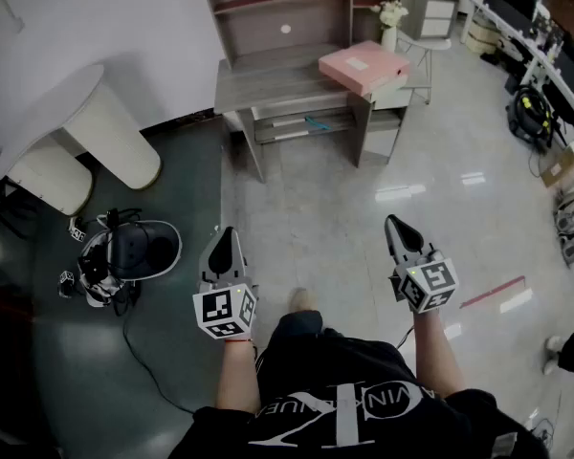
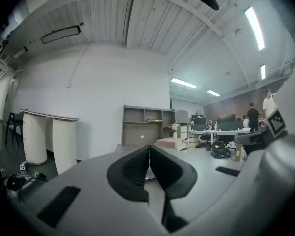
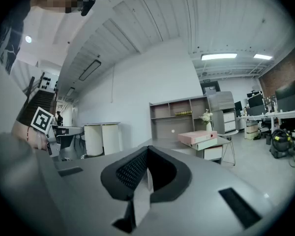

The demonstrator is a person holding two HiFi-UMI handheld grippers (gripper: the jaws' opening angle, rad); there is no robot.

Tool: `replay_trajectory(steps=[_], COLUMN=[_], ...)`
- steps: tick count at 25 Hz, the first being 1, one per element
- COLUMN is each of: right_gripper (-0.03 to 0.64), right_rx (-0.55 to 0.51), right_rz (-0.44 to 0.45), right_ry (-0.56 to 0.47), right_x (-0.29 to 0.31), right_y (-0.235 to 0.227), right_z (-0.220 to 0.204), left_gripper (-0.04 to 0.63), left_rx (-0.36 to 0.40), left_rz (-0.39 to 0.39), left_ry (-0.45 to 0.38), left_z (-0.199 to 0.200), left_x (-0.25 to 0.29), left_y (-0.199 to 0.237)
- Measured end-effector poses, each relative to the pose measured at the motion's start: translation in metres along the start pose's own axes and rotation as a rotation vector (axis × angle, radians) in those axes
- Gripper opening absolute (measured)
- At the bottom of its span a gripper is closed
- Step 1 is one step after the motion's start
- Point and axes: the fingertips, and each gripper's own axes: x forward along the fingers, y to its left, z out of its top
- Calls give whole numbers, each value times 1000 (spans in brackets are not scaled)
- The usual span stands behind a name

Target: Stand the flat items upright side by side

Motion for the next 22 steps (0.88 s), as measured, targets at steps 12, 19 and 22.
replay_trajectory(steps=[12,19,22], right_gripper=[9,24,86], right_rx=[-4,-1,10], right_rz=[-13,-71,-92], right_ry=[14,-15,-10], right_x=[-1,-2,-14], right_y=[-15,-40,-56], right_z=[-5,3,3], left_gripper=[5,14,130], left_rx=[-25,-45,-126], left_rz=[3,22,-2], left_ry=[2,-13,-13], left_z=[-2,2,0], left_x=[8,35,51], left_y=[2,3,-9])
